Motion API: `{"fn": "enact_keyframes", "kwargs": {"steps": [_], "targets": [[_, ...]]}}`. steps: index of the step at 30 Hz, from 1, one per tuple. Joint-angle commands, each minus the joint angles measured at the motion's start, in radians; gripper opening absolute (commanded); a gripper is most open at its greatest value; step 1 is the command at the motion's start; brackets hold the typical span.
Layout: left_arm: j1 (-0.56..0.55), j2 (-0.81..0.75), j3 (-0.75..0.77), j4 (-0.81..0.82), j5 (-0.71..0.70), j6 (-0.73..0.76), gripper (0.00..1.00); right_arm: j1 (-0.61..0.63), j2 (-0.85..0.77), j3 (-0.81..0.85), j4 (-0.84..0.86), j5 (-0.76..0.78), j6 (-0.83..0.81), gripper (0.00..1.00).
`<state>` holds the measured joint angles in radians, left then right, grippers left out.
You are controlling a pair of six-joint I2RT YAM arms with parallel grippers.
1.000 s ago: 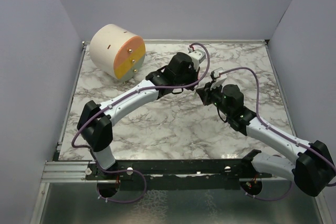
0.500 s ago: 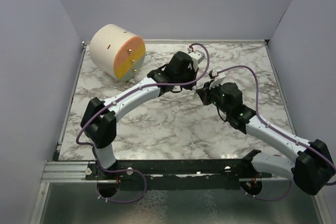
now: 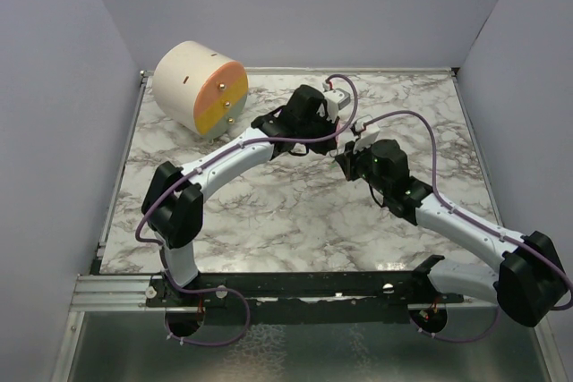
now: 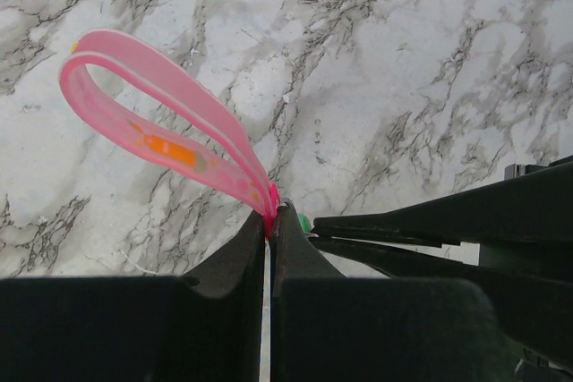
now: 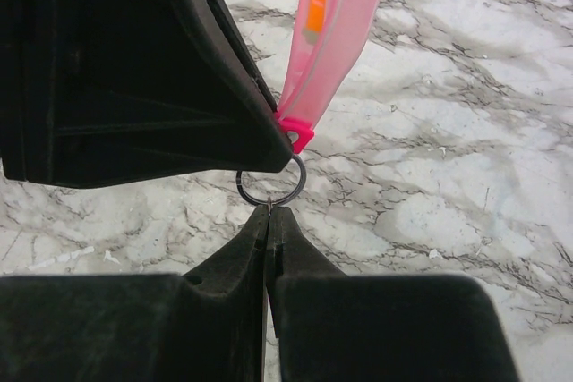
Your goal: Put the keys on the keyring
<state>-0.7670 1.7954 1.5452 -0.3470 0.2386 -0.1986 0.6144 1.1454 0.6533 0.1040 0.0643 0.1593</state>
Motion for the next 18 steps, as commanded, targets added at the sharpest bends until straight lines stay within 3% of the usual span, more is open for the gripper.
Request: {"fn": "enact_keyframes", "kwargs": {"steps": [1, 18], "targets": [[0.009, 0.013, 0.033, -0.019, 0.080, 0.030, 0.00, 0.005, 0.002, 0.031, -0.014, 0.064, -0.030, 0.01], [0.029, 0.026, 0.030, -0.019, 0.044, 0.014, 0.00, 0.005, 0.005, 0.062, -0.085, 0.064, -0.020, 0.01]]}}
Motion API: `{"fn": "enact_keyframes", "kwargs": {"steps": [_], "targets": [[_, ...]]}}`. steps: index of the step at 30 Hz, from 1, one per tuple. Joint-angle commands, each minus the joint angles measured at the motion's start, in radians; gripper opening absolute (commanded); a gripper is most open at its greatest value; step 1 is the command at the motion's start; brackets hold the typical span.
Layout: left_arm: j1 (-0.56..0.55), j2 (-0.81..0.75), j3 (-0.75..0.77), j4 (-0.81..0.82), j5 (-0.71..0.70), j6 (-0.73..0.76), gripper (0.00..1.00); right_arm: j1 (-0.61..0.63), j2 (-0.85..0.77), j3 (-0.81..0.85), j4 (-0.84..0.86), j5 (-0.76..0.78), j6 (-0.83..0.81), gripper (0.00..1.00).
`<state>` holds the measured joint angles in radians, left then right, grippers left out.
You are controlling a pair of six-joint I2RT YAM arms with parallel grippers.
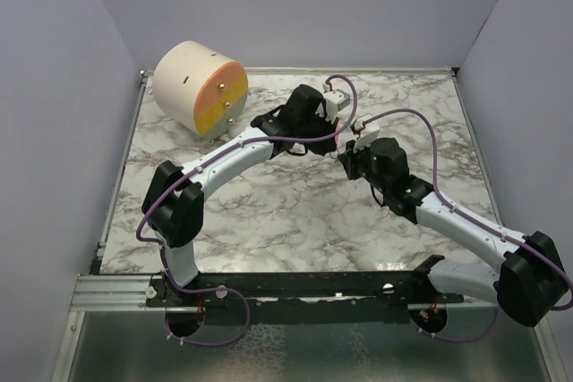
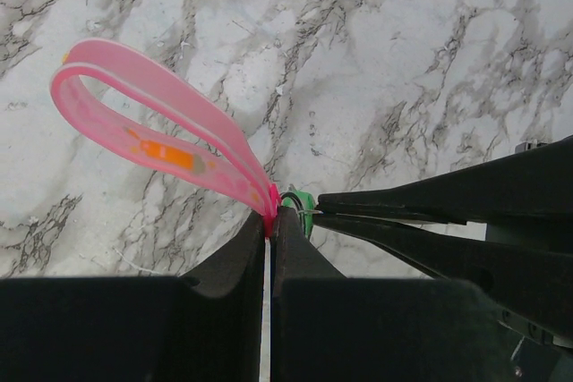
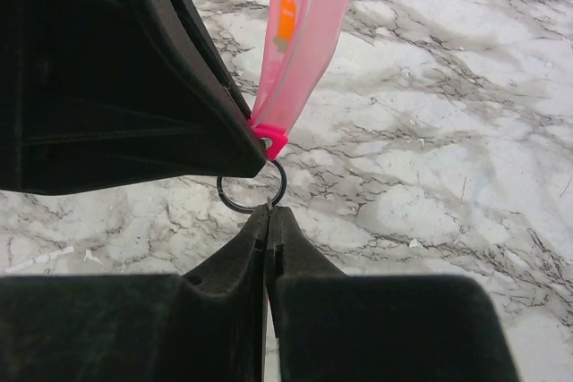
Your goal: Put the keys on the keyring
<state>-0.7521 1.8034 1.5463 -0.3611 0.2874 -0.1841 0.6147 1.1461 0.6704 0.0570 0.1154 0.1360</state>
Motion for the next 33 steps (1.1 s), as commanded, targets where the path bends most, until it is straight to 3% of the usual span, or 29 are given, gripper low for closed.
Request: {"fn": "enact_keyframes", "kwargs": {"steps": [1, 13, 19, 23, 26, 33], "targets": [[0.016, 0.020, 0.029, -0.004, -0.010, -0.001, 0.00, 0.004, 0.003, 0.050, -0.048, 0.012, 0.008, 0.01], [0.025, 0.035, 0.010, 0.017, 0.011, -0.005, 0.00, 0.005, 0.020, 0.068, -0.072, 0.007, 0.009, 0.01], [0.037, 0.045, 0.004, 0.023, 0.000, -0.016, 0.16, 0.005, 0.027, 0.087, -0.102, -0.014, 0.025, 0.01], [0.047, 0.048, -0.018, 0.040, -0.004, -0.025, 0.39, 0.005, 0.037, 0.106, -0.137, -0.027, 0.035, 0.01], [0.058, 0.047, -0.044, 0.061, -0.007, -0.039, 0.50, 0.005, 0.048, 0.121, -0.162, -0.036, 0.042, 0.01], [0.083, 0.011, -0.116, 0.108, -0.093, -0.070, 0.54, 0.005, 0.084, 0.149, -0.198, -0.047, 0.048, 0.01]]}}
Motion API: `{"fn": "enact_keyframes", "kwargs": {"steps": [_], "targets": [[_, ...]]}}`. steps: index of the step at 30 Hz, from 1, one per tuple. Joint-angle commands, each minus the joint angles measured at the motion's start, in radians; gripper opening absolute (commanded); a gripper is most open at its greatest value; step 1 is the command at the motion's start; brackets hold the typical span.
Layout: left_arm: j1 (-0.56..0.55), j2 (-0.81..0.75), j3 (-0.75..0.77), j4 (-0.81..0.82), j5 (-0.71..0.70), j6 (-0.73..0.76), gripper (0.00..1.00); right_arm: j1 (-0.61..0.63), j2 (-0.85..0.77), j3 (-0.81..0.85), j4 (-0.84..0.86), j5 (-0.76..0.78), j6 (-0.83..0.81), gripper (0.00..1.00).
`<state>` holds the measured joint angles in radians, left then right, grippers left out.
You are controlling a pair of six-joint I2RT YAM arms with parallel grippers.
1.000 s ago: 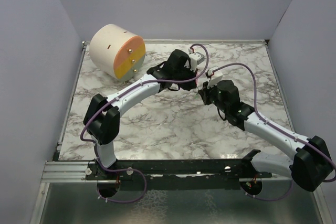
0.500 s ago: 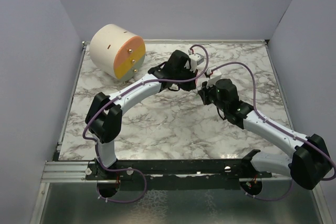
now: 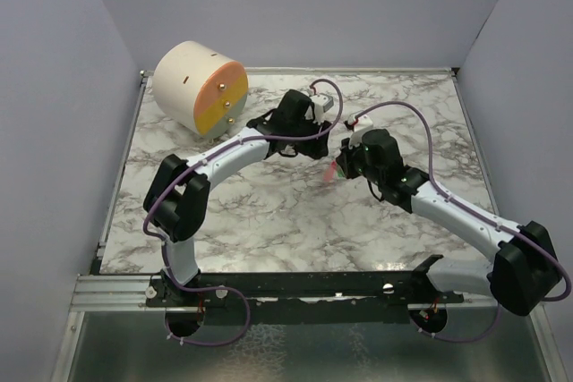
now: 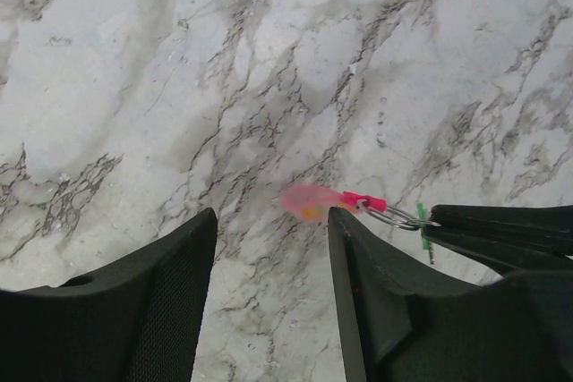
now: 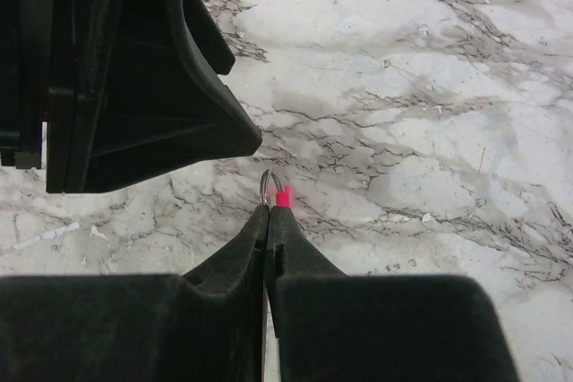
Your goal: Put the keys on the keyring
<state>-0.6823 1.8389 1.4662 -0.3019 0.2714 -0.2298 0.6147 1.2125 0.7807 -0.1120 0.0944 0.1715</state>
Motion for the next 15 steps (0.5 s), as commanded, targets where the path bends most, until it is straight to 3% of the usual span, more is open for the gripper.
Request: {"fn": "enact_keyframes", "kwargs": {"steps": [1, 7, 12, 15], "targets": [[0.015, -0.035, -0.051, 0.058, -0.094, -0.028, 0.54, 0.005, 0.020, 0.041, -0.029, -0.028, 0.012, 0.01], [0.015, -0.175, -0.251, 0.229, -0.207, -0.077, 0.54, 0.005, 0.023, 0.037, -0.011, -0.031, 0.013, 0.01], [0.014, -0.340, -0.495, 0.543, -0.201, -0.083, 0.53, 0.005, -0.001, 0.021, 0.023, -0.051, 0.010, 0.01], [0.010, -0.399, -0.571, 0.629, -0.180, -0.064, 0.52, 0.005, -0.007, 0.021, 0.030, -0.069, 0.011, 0.01]]}}
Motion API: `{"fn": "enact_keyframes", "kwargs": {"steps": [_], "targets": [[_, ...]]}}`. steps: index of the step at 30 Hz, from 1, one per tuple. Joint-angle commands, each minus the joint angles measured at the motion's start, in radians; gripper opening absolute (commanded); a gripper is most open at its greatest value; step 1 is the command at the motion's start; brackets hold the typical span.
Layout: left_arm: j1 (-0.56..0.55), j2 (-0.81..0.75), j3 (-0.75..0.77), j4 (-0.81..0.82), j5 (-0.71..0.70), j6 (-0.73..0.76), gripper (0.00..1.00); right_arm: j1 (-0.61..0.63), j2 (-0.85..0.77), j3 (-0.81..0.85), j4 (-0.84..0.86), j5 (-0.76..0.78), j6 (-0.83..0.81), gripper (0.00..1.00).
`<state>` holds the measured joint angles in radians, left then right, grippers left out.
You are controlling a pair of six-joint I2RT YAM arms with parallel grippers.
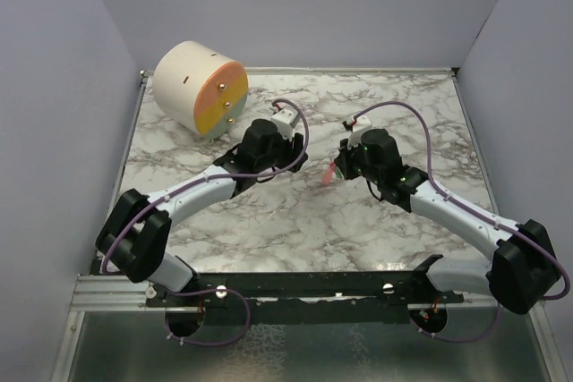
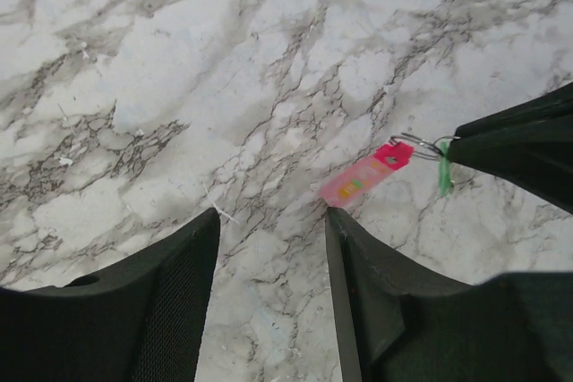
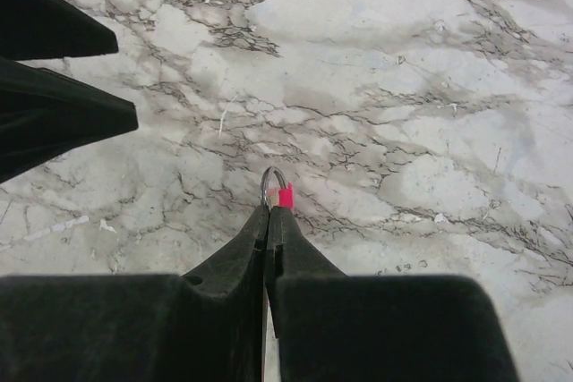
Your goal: Put the keys on the keyring
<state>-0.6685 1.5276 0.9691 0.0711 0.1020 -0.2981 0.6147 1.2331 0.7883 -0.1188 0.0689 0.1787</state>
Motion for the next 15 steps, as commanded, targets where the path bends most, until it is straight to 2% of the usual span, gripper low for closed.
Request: {"fn": "enact_keyframes", "kwargs": {"steps": [1, 9, 15], "targets": [[-0.005, -0.097, -0.084, 0.265, -0.004, 0.018, 0.52, 0.005, -0.029, 0.015, 0.038, -0.048, 0.005, 0.01], [-0.047, -0.128, -0.128, 0.342, 0.024, 0.131, 0.51, 0.005, -0.055, 0.022, 0.056, -0.118, 0.010, 0.01], [-0.098, -0.157, -0.162, 0.397, -0.020, 0.242, 0.51, 0.004, -0.070, 0.064, 0.021, -0.163, 0.026, 0.01]]}}
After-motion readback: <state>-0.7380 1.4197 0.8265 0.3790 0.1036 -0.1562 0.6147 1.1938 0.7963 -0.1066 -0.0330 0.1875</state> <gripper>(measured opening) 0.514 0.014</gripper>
